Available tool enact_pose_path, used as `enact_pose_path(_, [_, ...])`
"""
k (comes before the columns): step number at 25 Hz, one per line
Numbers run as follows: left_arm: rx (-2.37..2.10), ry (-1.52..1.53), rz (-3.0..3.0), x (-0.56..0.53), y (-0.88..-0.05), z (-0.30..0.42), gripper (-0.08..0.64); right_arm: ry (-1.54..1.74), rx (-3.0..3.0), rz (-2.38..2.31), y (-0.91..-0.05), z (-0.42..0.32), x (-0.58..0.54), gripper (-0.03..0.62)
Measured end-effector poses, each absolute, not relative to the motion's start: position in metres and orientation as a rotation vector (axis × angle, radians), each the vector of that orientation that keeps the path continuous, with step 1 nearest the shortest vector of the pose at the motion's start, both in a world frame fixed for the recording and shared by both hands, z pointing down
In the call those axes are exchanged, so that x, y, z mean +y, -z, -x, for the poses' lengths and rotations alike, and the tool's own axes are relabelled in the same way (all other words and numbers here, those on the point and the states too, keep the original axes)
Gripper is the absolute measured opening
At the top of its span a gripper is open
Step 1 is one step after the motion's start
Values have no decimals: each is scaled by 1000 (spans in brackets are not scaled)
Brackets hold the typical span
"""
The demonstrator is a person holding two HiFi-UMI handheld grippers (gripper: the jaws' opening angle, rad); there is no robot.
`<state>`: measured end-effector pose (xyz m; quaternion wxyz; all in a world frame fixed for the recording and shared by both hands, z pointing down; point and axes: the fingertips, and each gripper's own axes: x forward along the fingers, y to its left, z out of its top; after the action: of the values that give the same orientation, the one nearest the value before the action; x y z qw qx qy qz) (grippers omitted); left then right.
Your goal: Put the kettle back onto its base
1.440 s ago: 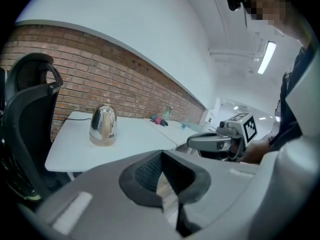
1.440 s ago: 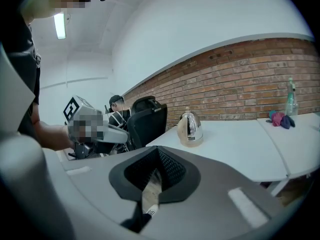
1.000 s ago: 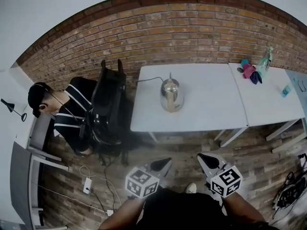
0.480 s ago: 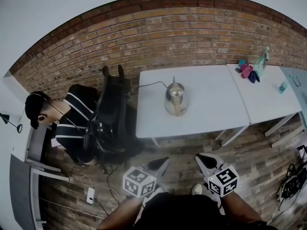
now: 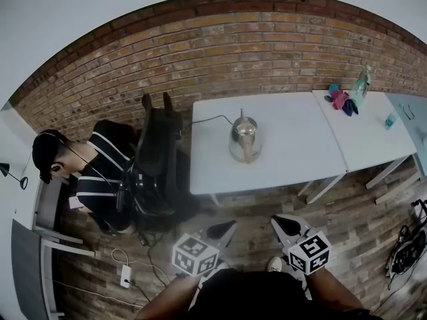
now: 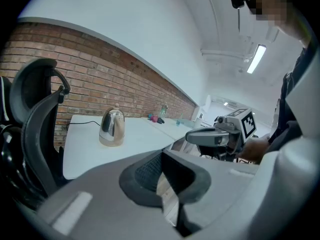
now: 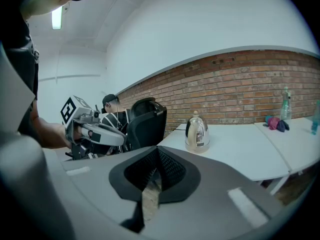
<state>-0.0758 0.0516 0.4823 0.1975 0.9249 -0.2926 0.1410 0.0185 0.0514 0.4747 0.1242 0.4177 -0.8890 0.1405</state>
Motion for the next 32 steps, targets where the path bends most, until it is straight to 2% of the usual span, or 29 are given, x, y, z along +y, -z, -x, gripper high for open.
enact_pose_path(32, [-822, -400, -2593, 58, -483, 69, 2, -406, -2582, -1221, -478, -25, 54, 25])
